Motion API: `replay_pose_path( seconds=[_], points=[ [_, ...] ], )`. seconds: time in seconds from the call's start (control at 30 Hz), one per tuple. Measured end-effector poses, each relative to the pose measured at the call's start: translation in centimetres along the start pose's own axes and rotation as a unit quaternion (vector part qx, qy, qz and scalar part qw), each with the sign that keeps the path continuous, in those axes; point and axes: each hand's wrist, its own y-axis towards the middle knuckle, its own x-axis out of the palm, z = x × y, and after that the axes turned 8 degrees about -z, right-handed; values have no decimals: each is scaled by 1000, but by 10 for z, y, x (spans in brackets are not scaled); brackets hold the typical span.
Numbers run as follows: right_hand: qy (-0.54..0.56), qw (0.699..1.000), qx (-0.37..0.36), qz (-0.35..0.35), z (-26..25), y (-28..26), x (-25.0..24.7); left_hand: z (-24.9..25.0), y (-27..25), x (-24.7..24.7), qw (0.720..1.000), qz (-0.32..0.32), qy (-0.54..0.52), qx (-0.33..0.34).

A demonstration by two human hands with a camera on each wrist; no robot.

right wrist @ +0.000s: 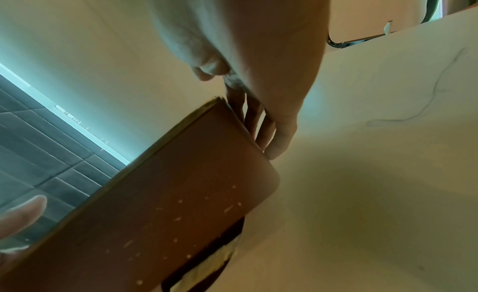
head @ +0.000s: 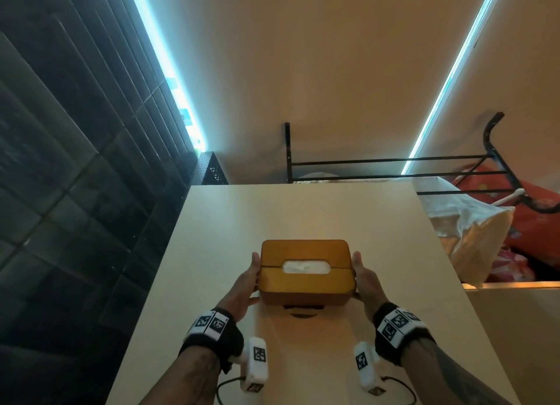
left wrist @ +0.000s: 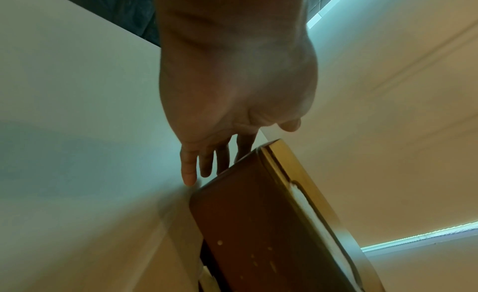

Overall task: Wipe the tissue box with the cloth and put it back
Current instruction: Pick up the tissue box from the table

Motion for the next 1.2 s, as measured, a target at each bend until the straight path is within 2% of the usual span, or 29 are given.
replay_pose_path(
  seconds=[0.23,0.4,0.53,0.67,0.77,1.0,1.2],
  points=[
    [11,999,-42,-7,-11,-25,-4,-12,-15,1,996,-5,-70,48],
    [16,994,-100,-32,-26,-50,-9,-12,-32,-3,988,0,-113,105],
    [32,991,-121,-51,-46,-71,-12,6,-53,-5,979,1,-128,158],
    [60,983,-136,-104,-72,-95,-13,31,-79,-8,976,11,-117,185],
    [56,979,-155,-117,-92,-108,-13,51,-100,-8,974,10,-99,201],
    [19,974,-149,-169,-139,-120,-26,92,-141,-20,987,-79,-72,117],
    [12,969,-132,-209,-169,-132,-30,102,-167,-20,979,-118,-93,136]
  ],
)
